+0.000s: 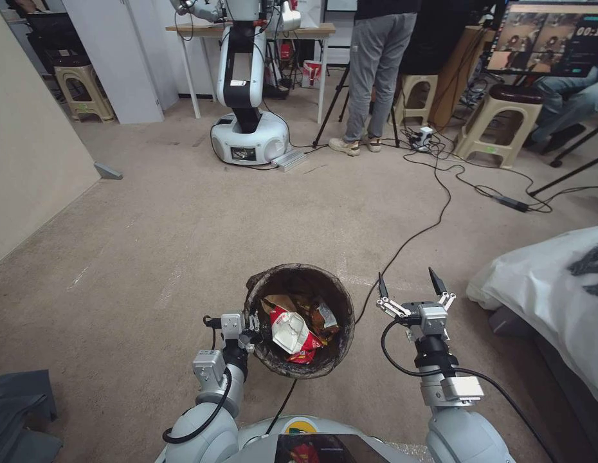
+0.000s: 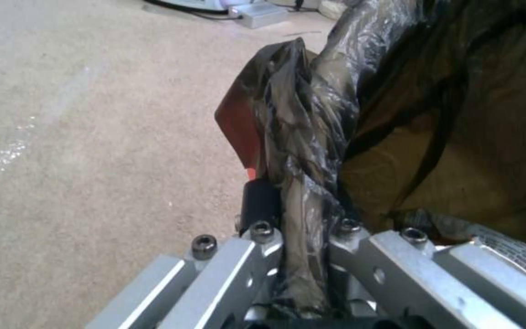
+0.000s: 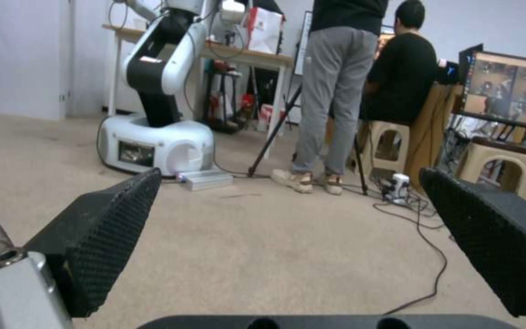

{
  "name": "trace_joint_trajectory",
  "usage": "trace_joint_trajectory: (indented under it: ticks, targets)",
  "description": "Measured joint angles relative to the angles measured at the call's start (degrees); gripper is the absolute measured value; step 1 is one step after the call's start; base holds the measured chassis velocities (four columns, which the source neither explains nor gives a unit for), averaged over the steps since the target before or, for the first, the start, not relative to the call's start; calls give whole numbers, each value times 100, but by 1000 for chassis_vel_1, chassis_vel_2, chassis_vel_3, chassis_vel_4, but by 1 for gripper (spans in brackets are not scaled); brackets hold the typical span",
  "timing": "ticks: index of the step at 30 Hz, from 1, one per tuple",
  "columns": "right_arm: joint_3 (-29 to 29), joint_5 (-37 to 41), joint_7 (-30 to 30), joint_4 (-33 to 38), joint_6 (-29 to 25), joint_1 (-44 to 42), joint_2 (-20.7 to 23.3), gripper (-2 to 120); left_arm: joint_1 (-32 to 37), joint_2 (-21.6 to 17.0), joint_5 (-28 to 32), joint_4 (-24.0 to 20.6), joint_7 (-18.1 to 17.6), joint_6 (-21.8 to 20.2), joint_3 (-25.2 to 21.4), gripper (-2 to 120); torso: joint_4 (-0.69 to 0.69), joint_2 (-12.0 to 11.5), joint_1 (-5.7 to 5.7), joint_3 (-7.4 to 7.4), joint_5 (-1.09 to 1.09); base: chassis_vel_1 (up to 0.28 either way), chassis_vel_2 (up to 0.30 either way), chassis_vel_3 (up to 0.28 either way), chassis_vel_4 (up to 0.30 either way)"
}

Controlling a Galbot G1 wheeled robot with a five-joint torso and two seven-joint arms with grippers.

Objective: Pick up the trash bin, then pick up the garbage from the floor and place it into the trash bin.

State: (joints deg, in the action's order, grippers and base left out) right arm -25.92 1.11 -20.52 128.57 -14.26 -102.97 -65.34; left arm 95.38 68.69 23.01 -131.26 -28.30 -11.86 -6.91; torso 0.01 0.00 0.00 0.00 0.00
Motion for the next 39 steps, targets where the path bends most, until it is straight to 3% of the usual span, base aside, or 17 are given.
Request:
trace_joint_trajectory:
  ticks: [9, 21, 28, 31, 39]
  targets:
    - [10, -31, -5, -15, -7, -20, -58, 100, -64, 4, 69, -47, -25, -15, -34, 2, -1, 0, 0, 0, 0, 0, 0, 0, 0]
    - [61, -115, -5, -35, -18, -62, -123, 100, -429, -222, 896, -283, -260, -317, -176, 2, -1, 0, 0, 0, 0, 0, 0, 0, 0]
    - [79, -177, -5, -38, -32, -110, -191, 100, -639, -364, 1920, -498, -602, -559, -310, 2, -1, 0, 0, 0, 1, 0, 0, 0, 0]
    - [80, -216, -5, -31, -35, -139, -243, 100, -829, -489, 2713, -530, -902, -750, -398, 2, -1, 0, 0, 0, 0, 0, 0, 0, 0]
    - [98, -337, -6, -21, -81, -239, -384, 100, -1192, -627, 3545, -384, -1223, -897, -553, 2, -1, 0, 0, 0, 0, 0, 0, 0, 0]
